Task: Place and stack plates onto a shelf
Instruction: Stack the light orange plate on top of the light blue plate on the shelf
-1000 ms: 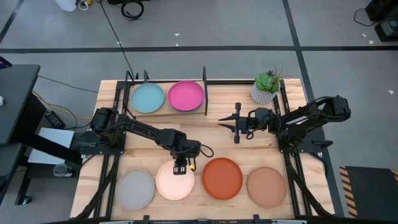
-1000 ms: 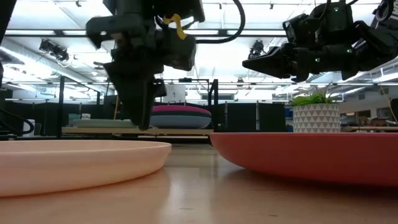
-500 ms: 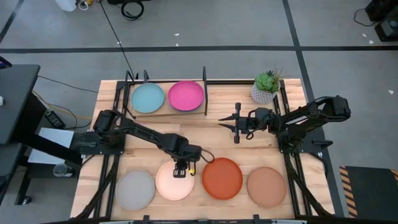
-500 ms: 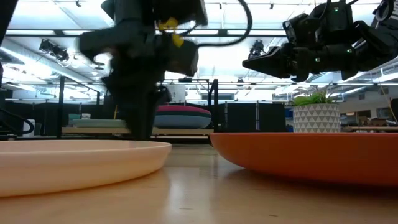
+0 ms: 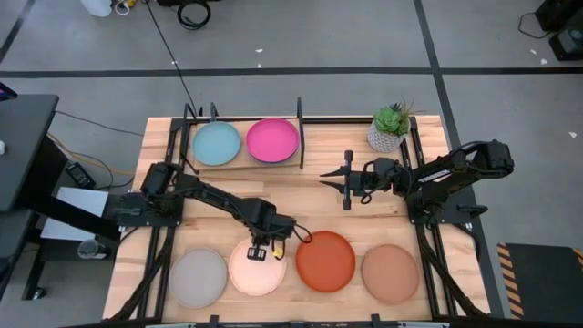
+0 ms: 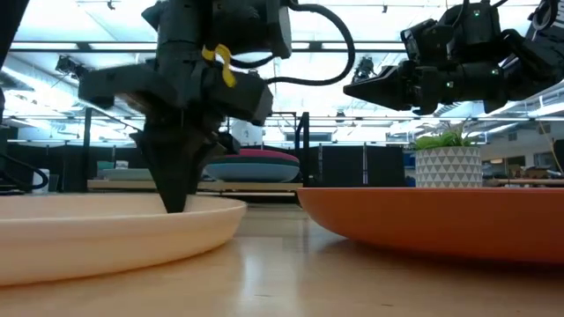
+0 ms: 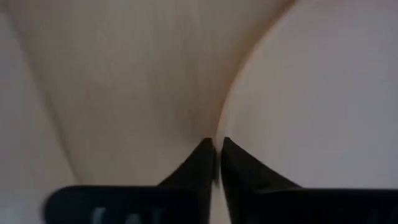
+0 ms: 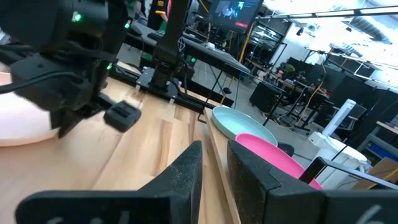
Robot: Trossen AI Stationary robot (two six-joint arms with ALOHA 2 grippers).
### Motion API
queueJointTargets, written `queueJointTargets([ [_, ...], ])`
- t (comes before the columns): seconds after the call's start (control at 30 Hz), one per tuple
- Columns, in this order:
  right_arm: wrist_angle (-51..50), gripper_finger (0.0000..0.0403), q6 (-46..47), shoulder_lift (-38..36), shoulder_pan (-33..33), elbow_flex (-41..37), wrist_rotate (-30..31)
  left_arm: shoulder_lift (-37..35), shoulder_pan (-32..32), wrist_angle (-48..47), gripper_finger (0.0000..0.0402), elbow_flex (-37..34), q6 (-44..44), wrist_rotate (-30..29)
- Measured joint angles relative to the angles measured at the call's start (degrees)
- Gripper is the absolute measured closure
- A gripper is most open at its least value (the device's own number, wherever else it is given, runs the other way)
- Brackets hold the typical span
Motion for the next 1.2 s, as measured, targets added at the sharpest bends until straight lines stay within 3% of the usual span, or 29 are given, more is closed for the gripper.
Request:
queueJointTargets([
  [0.27, 0.3, 0.0321, 0.0, 0.0, 0.0, 0.0, 0.0, -0.5, 2.3, -9.7, 0.0384, 2.1, 2.0, -3.8],
  [0.8, -0.1, 0.0321, 0.0, 0.0, 0.0, 0.0, 0.0, -0.5, 12.5, -10.9, 0.0382, 2.1, 11.7, -5.8],
  [1.0, -0.2, 0.0321, 0.0, 0.0, 0.0, 0.0, 0.0, -0.5, 16.8, -10.3, 0.0352, 2.1, 9.9, -14.2],
  [1.2, -0.2, 0.0321, 0.0, 0.0, 0.0, 0.0, 0.0, -0.5, 19.6, -10.1, 0.0346, 2.1, 5.0, -14.7],
])
